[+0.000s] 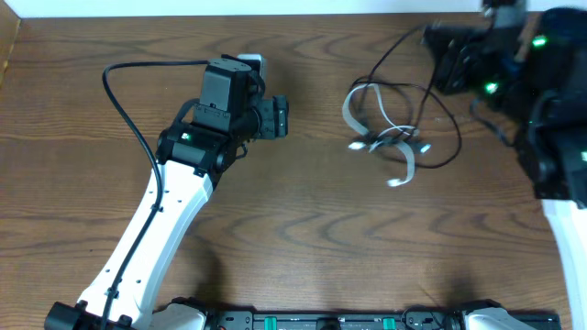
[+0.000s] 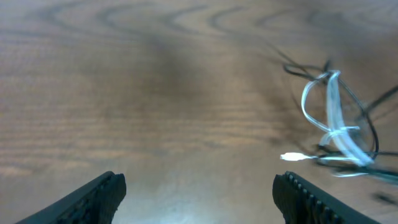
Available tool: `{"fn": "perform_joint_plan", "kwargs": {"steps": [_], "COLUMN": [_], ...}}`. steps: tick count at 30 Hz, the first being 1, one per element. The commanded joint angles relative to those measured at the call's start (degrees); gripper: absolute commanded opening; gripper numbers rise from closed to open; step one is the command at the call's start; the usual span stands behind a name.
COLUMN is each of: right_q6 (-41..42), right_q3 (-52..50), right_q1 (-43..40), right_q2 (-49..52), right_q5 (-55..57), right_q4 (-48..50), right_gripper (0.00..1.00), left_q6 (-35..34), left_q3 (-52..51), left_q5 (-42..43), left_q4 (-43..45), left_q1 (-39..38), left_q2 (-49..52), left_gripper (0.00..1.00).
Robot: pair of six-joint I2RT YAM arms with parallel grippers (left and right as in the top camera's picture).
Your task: Untangle cables
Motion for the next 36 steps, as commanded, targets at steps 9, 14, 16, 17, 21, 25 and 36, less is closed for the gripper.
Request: {"fn": "perform_joint_plan", "kwargs": {"steps": [9,14,16,17,21,25,36], "right_q6": [-0.61,-0.61,-0.61,-0.63,-0.66,-0.63,-0.61], "right_q3": [7.06,7.06,7.06,7.06,7.04,7.04,7.04], "right_q1": [0.24,0.24,0.24,0.24,0.22,0.22,0.24], "right_q2": [0.52,1.29,1.66,1.75,2.45,3.19,5.09], "right_q5": [-0.63,-0.63,-0.61,-0.61,-0.59,-0.61,-0.63], "right_q4": [-3.74,-6.34,-7.26,-7.45,-9.01,-9.64,-10.01], "right_gripper": [0.01,0.01,0.01,0.01,0.01,0.01,0.01], "left_q6": [-3.89,-9.64,-9.81,-9.81,-9.81,-11.87,-18.58], "left_q3": [0.72,0.72,0.72,0.72,0.72,0.72,0.42], "left_q5": [20.48,30.18,31.21,31.43,36.44,36.98,33.20], "left_q4": [11.28,17.42,18.32,18.27,18.56,19.63,19.76], "left_q1": [0.07,-0.33,-0.96,-1.18,-1.38,-1.38,-3.58], "left_q2": [3.85,10.51,13.75,14.71,17.75,17.84,18.80], "left_gripper": [0.80,0.80,0.80,0.80,0.77,0.76,0.65]}}
